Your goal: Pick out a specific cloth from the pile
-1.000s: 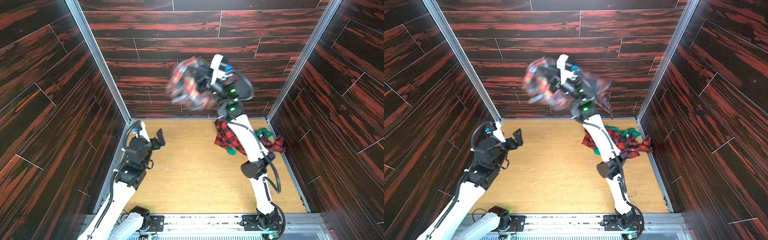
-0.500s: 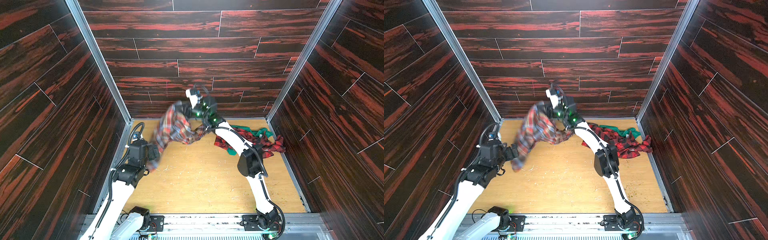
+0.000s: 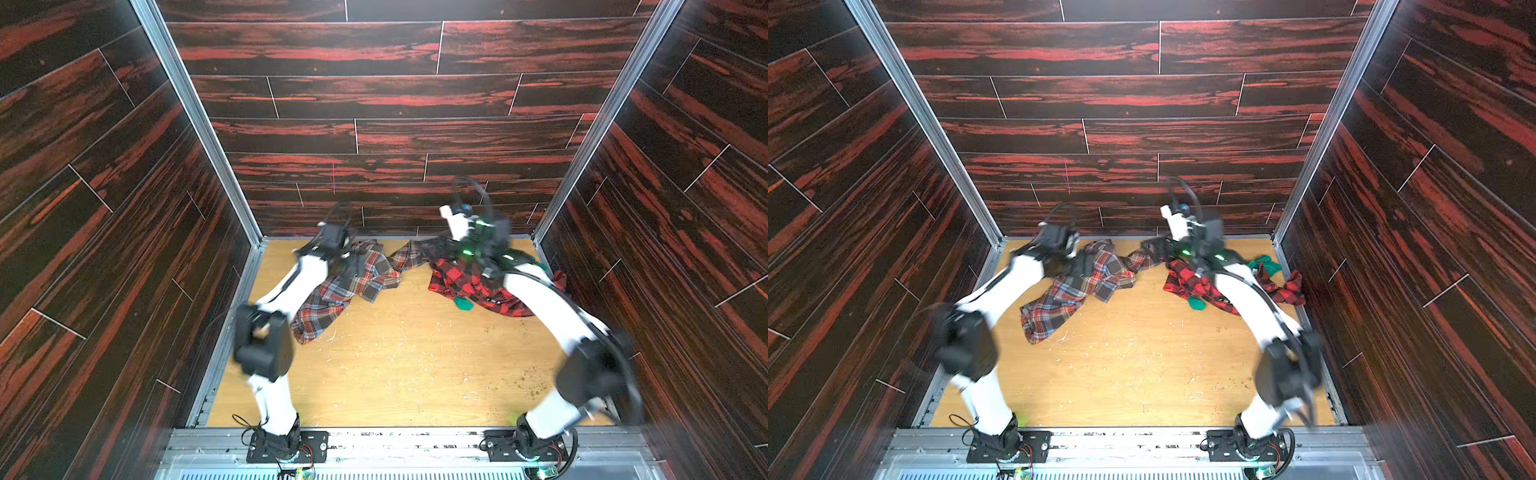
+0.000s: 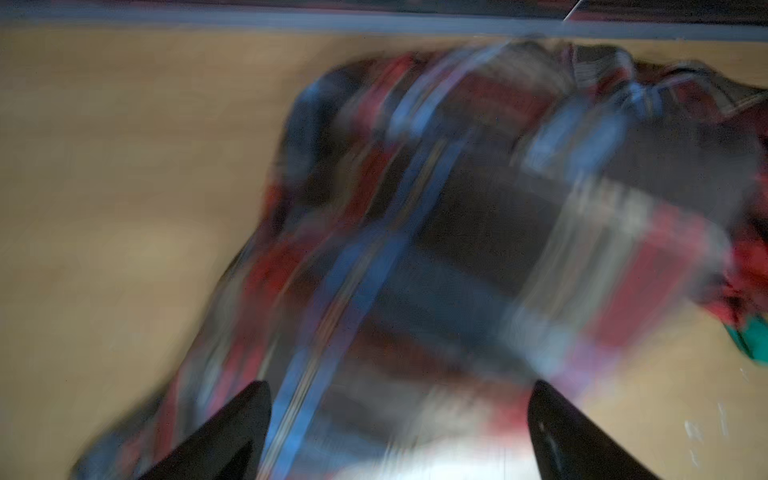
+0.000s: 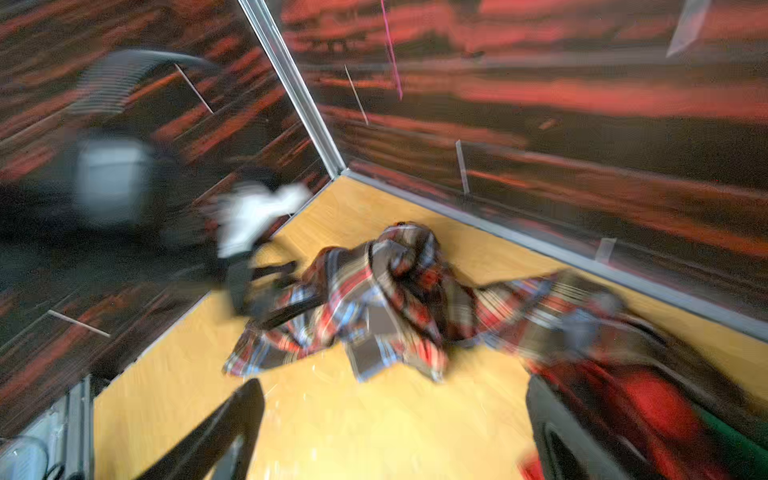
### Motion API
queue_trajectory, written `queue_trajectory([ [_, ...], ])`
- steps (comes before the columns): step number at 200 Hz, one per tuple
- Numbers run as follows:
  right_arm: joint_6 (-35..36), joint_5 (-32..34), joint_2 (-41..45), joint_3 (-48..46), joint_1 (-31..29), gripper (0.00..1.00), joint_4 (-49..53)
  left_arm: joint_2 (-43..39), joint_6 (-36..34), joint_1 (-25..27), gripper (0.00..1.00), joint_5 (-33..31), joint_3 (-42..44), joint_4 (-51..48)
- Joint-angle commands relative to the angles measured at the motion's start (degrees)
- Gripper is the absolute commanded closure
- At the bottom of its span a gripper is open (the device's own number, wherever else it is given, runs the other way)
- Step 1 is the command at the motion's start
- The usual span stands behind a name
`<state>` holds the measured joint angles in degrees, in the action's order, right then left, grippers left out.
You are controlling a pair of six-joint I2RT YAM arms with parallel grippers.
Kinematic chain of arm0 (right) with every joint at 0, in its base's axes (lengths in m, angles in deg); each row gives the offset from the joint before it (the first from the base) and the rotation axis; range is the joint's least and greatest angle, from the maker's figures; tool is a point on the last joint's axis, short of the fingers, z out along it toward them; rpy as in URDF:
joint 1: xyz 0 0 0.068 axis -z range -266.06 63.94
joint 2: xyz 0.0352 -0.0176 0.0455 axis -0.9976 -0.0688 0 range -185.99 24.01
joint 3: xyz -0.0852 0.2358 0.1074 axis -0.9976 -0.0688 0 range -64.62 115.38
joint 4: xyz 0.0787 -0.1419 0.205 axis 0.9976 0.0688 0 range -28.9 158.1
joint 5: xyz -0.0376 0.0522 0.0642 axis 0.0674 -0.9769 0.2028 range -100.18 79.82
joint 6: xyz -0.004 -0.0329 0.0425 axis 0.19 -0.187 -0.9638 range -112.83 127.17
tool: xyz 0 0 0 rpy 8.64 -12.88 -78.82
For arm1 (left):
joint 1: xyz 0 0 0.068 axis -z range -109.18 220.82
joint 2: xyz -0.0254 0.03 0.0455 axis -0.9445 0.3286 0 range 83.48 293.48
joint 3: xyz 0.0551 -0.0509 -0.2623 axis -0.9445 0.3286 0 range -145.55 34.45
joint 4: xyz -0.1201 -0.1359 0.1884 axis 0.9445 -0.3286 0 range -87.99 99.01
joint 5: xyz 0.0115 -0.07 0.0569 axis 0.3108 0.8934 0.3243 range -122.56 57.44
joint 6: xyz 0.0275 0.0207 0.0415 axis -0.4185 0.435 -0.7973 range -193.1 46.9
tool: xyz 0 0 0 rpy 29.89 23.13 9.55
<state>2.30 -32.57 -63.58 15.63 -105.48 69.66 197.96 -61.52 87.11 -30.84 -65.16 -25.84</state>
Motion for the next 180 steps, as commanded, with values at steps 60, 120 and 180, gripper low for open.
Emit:
queue_trajectory([
  [60,6.1,-1.3,14.2,-12.5,4.6,0.01,10.0,26.3,4.7,4.4,0.38,-4.7,-26.3,-17.6],
  [120,7.6,-2.7,13.3,-13.4,9.5,0.01,4.8,1.9,6.3,2.9,1.0,-13.7,-19.4,11.5],
  [180,8.9,-3.5,12.6,-15.0,12.1,0.01,1.2,-11.6,2.8,-2.9,1.0,-20.0,-31.7,27.6],
])
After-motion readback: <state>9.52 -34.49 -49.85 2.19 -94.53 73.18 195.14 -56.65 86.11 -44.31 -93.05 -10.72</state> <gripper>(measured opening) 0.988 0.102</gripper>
